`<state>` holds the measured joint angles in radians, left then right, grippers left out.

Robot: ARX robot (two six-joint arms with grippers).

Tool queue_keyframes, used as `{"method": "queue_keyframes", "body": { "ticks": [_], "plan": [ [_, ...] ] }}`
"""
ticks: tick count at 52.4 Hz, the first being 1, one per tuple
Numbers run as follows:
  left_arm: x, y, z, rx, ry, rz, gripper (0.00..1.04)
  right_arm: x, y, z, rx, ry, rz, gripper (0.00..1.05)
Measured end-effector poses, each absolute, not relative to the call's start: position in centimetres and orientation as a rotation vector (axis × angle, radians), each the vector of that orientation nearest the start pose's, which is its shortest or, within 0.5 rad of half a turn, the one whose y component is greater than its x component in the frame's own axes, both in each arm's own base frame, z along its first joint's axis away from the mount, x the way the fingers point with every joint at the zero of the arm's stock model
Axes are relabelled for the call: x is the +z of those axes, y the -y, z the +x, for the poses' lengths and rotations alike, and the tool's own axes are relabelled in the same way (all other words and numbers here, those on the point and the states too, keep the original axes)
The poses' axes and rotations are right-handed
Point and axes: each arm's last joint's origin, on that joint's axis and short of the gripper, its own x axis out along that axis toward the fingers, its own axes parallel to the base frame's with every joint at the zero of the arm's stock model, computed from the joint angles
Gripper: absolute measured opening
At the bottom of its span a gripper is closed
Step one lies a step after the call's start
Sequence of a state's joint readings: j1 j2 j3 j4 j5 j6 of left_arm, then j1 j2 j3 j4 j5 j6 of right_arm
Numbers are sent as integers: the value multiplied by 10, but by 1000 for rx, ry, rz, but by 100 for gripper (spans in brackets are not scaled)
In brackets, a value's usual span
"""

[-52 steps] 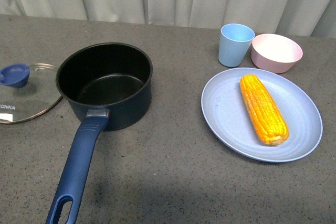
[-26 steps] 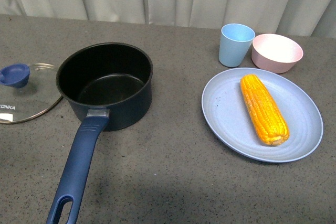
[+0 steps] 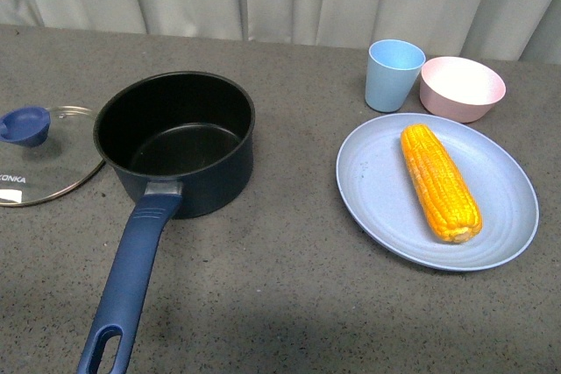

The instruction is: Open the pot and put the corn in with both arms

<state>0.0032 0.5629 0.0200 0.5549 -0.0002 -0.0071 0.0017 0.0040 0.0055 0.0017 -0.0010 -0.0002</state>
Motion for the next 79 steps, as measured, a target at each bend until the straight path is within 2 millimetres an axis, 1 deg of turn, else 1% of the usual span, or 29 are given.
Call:
{"method": "queue_keyframes", "body": {
  "ticks": [23,50,54,56,63,66,68,72,74,75,77,79],
  "plan": [
    [174,0,118,3,23,-7,4,165,0,98,3,3,0,95],
    [173,0,108,3,23,-7,4,165,0,98,3,3,0,95],
    [169,0,101,2,-9,-7,4,165,0,98,3,3,0,95],
    [170,0,98,3,10,-7,4,165,0,98,3,3,0,95],
    [170,0,97,3,16,-7,4,165,0,98,3,3,0,95],
    [170,0,97,3,16,-7,11,165,0,98,3,3,0,95],
    [170,0,97,3,16,-7,18,165,0,98,3,3,0,95],
    [170,0,97,3,17,-7,29,165,0,98,3,3,0,95],
    [170,0,97,3,17,-7,37,165,0,98,3,3,0,95],
    [170,0,97,3,17,-7,37,165,0,98,3,3,0,95],
    [170,0,97,3,17,-7,45,165,0,98,3,3,0,95],
    [170,0,97,3,17,-7,50,164,0,98,-24,-39,-22,95]
  ]
}}
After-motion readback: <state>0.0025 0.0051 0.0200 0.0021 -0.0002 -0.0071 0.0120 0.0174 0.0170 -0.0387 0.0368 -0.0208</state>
